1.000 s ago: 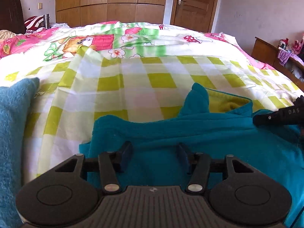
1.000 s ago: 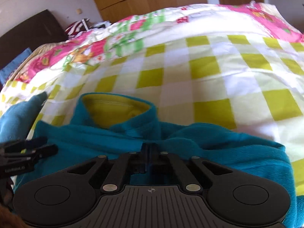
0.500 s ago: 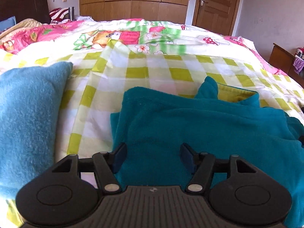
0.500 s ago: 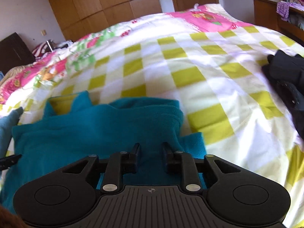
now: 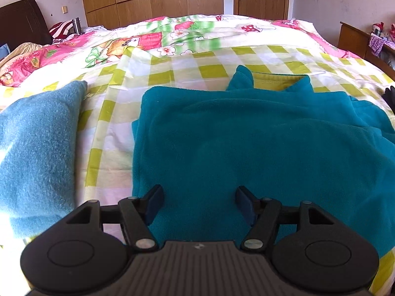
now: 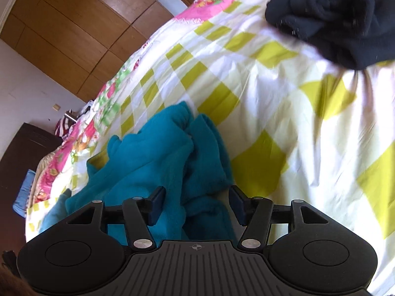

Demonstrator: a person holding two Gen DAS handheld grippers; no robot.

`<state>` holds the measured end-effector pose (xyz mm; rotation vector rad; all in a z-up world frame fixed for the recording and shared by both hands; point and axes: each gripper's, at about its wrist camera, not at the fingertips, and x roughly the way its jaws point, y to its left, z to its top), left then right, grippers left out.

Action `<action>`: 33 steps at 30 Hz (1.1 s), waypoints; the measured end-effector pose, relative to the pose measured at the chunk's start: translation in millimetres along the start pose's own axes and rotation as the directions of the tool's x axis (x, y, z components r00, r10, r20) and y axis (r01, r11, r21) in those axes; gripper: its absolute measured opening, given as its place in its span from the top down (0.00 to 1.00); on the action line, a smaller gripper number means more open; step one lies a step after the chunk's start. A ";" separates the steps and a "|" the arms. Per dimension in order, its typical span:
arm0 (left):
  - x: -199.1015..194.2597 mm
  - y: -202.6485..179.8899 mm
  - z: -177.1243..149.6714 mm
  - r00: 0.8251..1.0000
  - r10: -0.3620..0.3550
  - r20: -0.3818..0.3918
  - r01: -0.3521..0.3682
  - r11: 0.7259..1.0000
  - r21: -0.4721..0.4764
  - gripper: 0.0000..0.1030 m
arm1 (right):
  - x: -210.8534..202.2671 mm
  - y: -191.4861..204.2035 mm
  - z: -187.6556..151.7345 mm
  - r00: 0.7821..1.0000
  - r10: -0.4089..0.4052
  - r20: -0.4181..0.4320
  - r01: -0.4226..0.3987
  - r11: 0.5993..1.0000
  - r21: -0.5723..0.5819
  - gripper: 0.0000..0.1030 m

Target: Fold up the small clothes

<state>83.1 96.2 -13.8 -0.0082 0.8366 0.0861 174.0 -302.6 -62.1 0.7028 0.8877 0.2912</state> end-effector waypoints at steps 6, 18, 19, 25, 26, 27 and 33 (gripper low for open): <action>-1.9 -6.6 -3.7 1.000 -0.006 -0.017 0.006 1.000 0.019 0.24 | 26.6 -1.7 5.3 0.992 0.048 -0.113 -0.055 0.996 -0.064 0.32; -10.9 -50.8 7.1 0.992 -0.126 0.006 0.125 0.989 0.085 0.24 | 2.3 -1.3 0.0 0.999 -0.042 0.034 0.049 0.965 -0.256 0.36; -8.1 -53.7 6.6 0.992 -0.125 -0.004 0.125 0.989 0.085 0.24 | 4.8 -2.9 1.6 1.000 -0.019 0.021 0.024 0.969 -0.247 0.34; -2.9 -68.0 7.4 0.994 -0.104 -0.032 0.107 0.988 0.109 0.24 | 29.7 -12.9 14.8 0.990 0.123 -0.064 -0.133 0.972 -0.194 0.42; -3.3 -70.5 8.1 0.994 -0.102 -0.034 0.106 0.988 0.116 0.24 | 28.0 -15.6 16.5 0.986 0.148 -0.075 -0.159 0.974 -0.162 0.51; -3.5 -72.9 8.9 0.994 -0.101 -0.038 0.105 0.987 0.125 0.24 | 23.4 -18.4 17.0 0.980 0.180 -0.080 -0.189 0.974 -0.123 0.56; 3.9 -89.5 14.1 0.996 -0.072 -0.061 0.083 0.979 0.184 0.24 | 7.2 -25.4 10.3 0.988 0.152 -0.022 -0.153 0.976 -0.152 0.54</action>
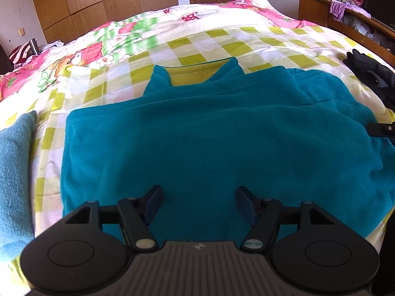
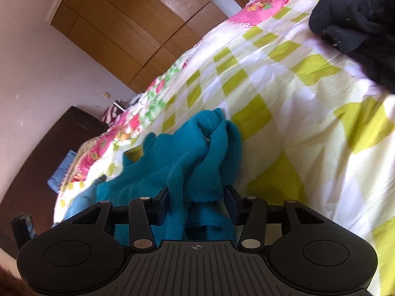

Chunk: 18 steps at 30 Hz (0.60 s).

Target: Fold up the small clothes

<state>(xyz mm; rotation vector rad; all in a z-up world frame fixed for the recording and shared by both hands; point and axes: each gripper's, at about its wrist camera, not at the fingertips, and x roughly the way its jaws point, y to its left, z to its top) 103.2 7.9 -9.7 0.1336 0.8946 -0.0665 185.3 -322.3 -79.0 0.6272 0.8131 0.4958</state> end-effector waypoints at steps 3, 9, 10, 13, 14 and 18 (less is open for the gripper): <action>1.0 -5.3 2.0 1.000 0.015 -0.006 -0.015 1.000 0.023 0.24 | 2.7 -1.4 -2.6 1.000 0.016 0.005 -0.016 1.000 0.015 0.54; -1.5 -6.1 2.8 1.000 0.021 -0.014 -0.020 0.999 0.027 0.24 | 7.0 21.2 3.0 0.997 -0.075 -0.022 0.070 0.985 -0.155 0.46; -2.4 -6.7 2.8 1.000 0.014 -0.010 -0.014 0.999 0.029 0.24 | 5.0 16.6 3.3 0.996 -0.076 -0.042 0.069 0.987 -0.147 0.46; -0.5 -9.5 2.2 1.000 -0.009 0.012 0.008 1.000 0.023 0.24 | -3.5 -5.3 4.7 0.991 0.025 -0.131 -0.030 0.999 -0.039 0.46; 0.5 -10.5 2.4 1.000 -0.019 0.020 0.018 1.000 0.015 0.24 | -3.7 -9.4 4.5 0.989 0.049 -0.138 -0.050 0.999 -0.004 0.46; 5.2 -17.1 5.9 0.998 -0.037 0.043 0.037 0.999 0.011 0.24 | 22.4 -2.9 -1.9 0.982 0.085 -0.167 -0.081 0.996 0.026 0.43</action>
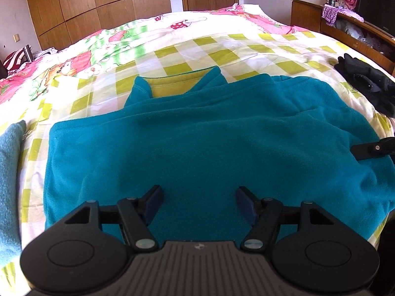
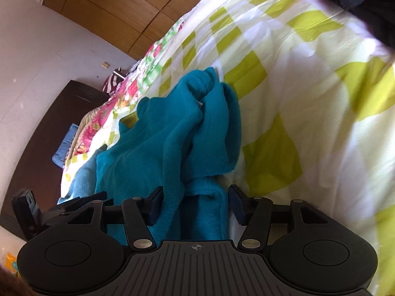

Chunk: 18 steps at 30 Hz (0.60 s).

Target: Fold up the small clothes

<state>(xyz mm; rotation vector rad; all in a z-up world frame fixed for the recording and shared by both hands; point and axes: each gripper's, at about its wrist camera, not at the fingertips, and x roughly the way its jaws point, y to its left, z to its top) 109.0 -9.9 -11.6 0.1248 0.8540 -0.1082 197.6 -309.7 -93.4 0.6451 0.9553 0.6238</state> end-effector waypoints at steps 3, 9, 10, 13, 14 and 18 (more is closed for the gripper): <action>5.6 -4.4 -2.1 1.000 0.010 -0.004 -0.010 1.000 0.025 0.23 | 8.7 4.2 1.1 1.000 0.015 0.008 -0.016 0.998 0.056 0.68; 7.0 -17.9 -3.1 0.995 -0.095 -0.003 0.095 0.995 0.036 0.21 | -41.2 14.3 -16.7 0.981 0.113 0.155 -0.141 0.973 0.183 0.83; 7.7 -24.1 -3.8 0.993 -0.119 -0.001 0.119 0.992 0.052 0.21 | -48.8 20.3 -17.7 0.976 0.105 0.190 -0.139 0.975 0.176 0.83; 10.1 -31.3 -5.1 0.984 -0.179 0.003 0.178 0.981 0.076 0.20 | -64.5 53.4 -5.3 0.966 0.015 0.257 -0.043 0.994 0.104 0.84; 8.2 -25.9 -5.1 0.980 -0.200 0.010 0.199 0.979 0.051 0.20 | -66.2 69.5 0.4 0.964 -0.003 0.266 -0.013 0.998 0.060 0.84; -11.7 24.4 -12.3 0.971 -0.234 0.041 0.237 0.967 -0.090 0.21 | -44.4 172.2 20.1 0.966 -0.066 0.248 0.122 0.969 -0.216 0.84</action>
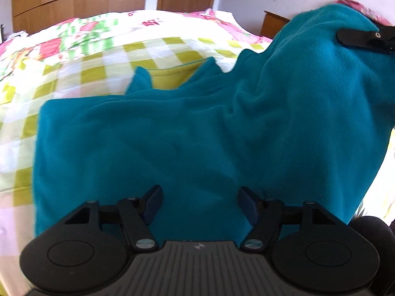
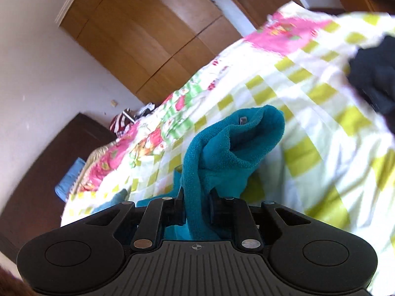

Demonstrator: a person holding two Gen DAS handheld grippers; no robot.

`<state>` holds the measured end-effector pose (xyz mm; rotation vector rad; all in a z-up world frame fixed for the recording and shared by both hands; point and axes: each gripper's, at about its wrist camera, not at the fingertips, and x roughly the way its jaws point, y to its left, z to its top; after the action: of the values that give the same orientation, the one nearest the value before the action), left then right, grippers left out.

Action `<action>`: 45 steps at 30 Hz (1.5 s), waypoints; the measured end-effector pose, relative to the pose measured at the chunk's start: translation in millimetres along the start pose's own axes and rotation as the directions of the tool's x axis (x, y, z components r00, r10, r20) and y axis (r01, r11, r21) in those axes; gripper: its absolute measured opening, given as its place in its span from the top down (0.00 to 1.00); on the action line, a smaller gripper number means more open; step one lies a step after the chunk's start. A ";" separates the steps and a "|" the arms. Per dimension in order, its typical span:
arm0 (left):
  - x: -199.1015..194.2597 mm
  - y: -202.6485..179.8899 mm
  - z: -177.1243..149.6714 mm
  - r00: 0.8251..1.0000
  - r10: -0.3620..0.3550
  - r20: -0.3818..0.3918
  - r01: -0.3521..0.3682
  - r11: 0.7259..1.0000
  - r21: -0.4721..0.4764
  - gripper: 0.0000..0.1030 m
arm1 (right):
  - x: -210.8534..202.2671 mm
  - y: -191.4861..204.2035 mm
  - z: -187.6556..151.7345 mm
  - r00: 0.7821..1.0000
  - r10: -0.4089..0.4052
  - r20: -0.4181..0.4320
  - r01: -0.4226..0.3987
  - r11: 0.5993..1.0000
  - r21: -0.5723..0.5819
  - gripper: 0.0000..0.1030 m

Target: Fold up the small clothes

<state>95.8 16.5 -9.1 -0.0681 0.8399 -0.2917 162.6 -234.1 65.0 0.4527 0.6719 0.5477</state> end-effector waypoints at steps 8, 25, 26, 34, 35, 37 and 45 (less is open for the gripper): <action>-82.1 77.8 -40.6 0.988 0.127 0.090 -0.115 0.986 -0.124 0.22 | 133.3 171.8 -26.0 0.976 0.007 -0.216 -0.094 0.915 -0.392 0.84; -148.2 163.2 -75.8 0.974 0.105 0.200 -0.010 0.905 -0.425 0.22 | 153.6 209.0 -83.7 0.868 0.034 -0.496 -0.284 0.853 -0.439 0.52; -153.5 161.7 -71.7 0.969 0.107 0.223 -0.005 0.909 -0.417 0.22 | 150.6 205.4 -75.8 0.888 0.030 -0.459 -0.259 0.857 -0.445 0.52; -168.8 139.3 -23.5 0.916 -0.014 0.400 0.153 0.935 -0.319 0.19 | 138.9 170.6 -23.1 0.934 0.078 -0.349 -0.214 0.904 -0.370 0.47; -165.3 135.9 -18.3 0.914 -0.021 0.406 0.154 0.942 -0.298 0.19 | 137.3 168.8 -19.8 0.933 0.098 -0.347 -0.229 0.904 -0.362 0.47; -153.2 130.0 -6.8 0.921 -0.030 0.388 0.146 0.951 -0.274 0.18 | 135.9 167.2 -17.0 0.923 0.114 -0.368 -0.256 0.895 -0.364 0.46; -68.4 111.9 -28.0 0.999 -0.002 0.039 0.013 0.956 -0.292 0.20 | 211.4 154.8 11.9 0.957 -0.124 -0.261 -0.039 0.841 -0.540 0.31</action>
<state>57.5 144.5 2.2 -0.3530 0.8397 -0.1706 258.7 9.9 62.8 -0.1834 0.7654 0.7390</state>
